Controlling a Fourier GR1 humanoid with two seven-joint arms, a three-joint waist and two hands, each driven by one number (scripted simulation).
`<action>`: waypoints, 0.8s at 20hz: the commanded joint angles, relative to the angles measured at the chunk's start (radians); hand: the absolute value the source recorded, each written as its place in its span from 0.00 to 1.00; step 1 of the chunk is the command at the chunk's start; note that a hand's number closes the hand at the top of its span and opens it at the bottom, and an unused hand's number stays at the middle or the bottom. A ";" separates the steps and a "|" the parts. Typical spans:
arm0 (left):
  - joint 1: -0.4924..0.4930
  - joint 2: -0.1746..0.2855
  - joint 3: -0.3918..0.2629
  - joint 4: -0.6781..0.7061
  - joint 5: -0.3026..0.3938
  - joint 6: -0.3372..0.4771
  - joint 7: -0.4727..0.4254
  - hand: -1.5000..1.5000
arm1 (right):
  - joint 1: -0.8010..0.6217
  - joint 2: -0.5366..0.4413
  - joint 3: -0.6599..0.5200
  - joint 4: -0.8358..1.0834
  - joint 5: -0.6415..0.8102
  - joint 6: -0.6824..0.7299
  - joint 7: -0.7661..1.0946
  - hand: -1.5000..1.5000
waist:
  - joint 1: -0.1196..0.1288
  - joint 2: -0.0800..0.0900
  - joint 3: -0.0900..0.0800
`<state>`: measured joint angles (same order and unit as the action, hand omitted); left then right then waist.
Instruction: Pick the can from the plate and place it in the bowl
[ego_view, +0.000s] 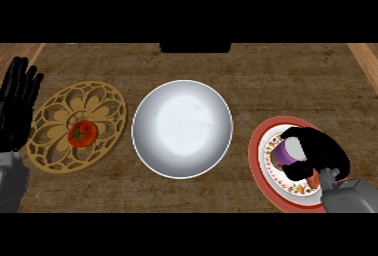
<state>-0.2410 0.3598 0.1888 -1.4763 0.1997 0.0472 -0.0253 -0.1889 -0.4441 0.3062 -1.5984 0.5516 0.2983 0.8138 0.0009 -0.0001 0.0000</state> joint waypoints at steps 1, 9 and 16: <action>0.022 -0.045 -0.023 -0.052 -0.036 0.034 0.001 0.50 | -0.033 0.004 -0.029 0.070 0.069 -0.021 -0.107 1.00 | 0.002 0.000 0.000; -0.055 -0.030 -0.026 -0.006 -0.016 -0.031 -0.010 0.50 | -0.207 -0.127 -0.002 0.153 0.066 0.114 -0.435 1.00 | 0.087 0.033 0.005; -0.093 -0.057 -0.063 -0.010 -0.014 -0.042 -0.008 0.50 | -0.358 -0.273 0.058 0.188 0.076 0.178 -0.826 1.00 | 0.163 0.066 0.010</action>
<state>-0.3198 0.3173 0.1426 -1.4885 0.1856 0.0110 -0.0298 -0.4658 -0.6394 0.3501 -1.4517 0.6262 0.4522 0.1920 0.1363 0.0527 0.0086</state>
